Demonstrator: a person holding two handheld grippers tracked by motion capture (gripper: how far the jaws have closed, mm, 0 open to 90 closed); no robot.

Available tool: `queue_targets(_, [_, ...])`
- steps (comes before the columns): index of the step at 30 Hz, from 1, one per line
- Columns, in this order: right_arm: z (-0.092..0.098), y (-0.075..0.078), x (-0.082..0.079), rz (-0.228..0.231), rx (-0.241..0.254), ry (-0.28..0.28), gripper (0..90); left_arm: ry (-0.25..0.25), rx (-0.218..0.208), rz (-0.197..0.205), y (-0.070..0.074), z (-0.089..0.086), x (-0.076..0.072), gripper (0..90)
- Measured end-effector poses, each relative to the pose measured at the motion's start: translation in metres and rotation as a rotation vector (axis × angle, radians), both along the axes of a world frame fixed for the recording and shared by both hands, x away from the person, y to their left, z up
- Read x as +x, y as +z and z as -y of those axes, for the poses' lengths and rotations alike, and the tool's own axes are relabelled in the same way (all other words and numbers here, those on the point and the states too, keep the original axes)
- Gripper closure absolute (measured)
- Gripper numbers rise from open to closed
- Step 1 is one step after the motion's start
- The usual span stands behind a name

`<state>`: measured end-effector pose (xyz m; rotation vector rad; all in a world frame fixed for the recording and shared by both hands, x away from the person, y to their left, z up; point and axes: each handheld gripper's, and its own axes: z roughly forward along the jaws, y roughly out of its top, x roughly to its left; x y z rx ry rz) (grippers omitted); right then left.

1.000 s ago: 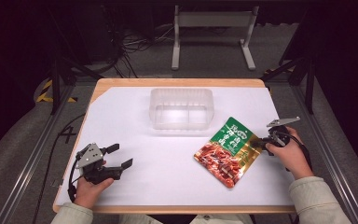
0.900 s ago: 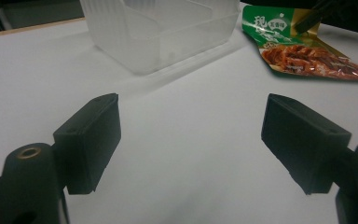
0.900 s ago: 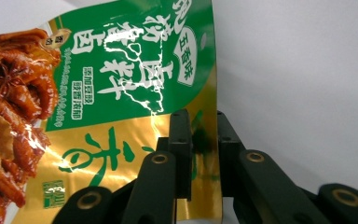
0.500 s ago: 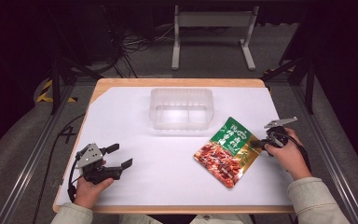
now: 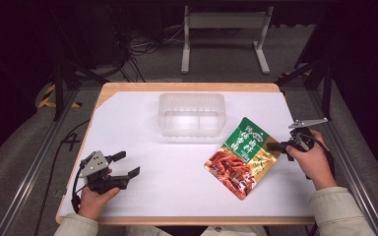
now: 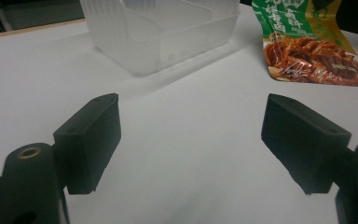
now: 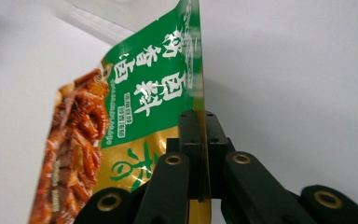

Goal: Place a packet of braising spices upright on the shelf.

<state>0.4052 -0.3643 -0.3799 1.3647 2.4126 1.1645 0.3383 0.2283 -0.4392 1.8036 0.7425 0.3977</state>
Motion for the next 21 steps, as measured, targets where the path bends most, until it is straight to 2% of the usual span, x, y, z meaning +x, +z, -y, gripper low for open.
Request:
queue_targets(5, [-0.002,0.014,-0.006,0.028,0.032,0.014,90.0,0.0,0.001,0.0,0.0,0.0,0.0,20.6])
queue_targets(6, [-0.003,0.022,-0.011,0.042,0.053,0.024,90.0,-0.001,0.0,0.001,0.0,0.0,0.0,20.6])
queue_targets(7, [-0.003,0.022,-0.011,0.042,0.053,0.024,90.0,-0.002,0.003,0.004,0.0,0.0,0.0,20.6])
queue_targets(8, [-0.005,0.031,-0.015,0.055,0.081,0.037,90.0,0.002,-0.004,0.0,0.0,0.0,0.0,20.6])
queue_targets(10, [-0.007,0.039,-0.019,0.068,0.106,0.054,90.0,0.003,-0.004,-0.001,0.0,0.0,0.0,20.6])
queue_targets(11, [-0.007,0.039,-0.019,0.068,0.106,0.054,90.0,0.003,-0.004,-0.001,0.0,0.0,0.0,20.6])
queue_targets(13, [-0.013,0.052,-0.025,0.085,0.123,0.081,90.0,0.0,0.003,0.002,0.0,0.0,0.0,20.6])
queue_targets(15, [-0.015,0.055,-0.027,0.094,0.128,0.089,90.0,-0.002,0.005,0.007,0.0,0.0,0.001,20.6])
queue_targets(21, [-0.029,0.073,-0.035,0.117,0.175,0.147,90.0,0.003,-0.001,-0.003,0.0,0.0,0.0,20.6])
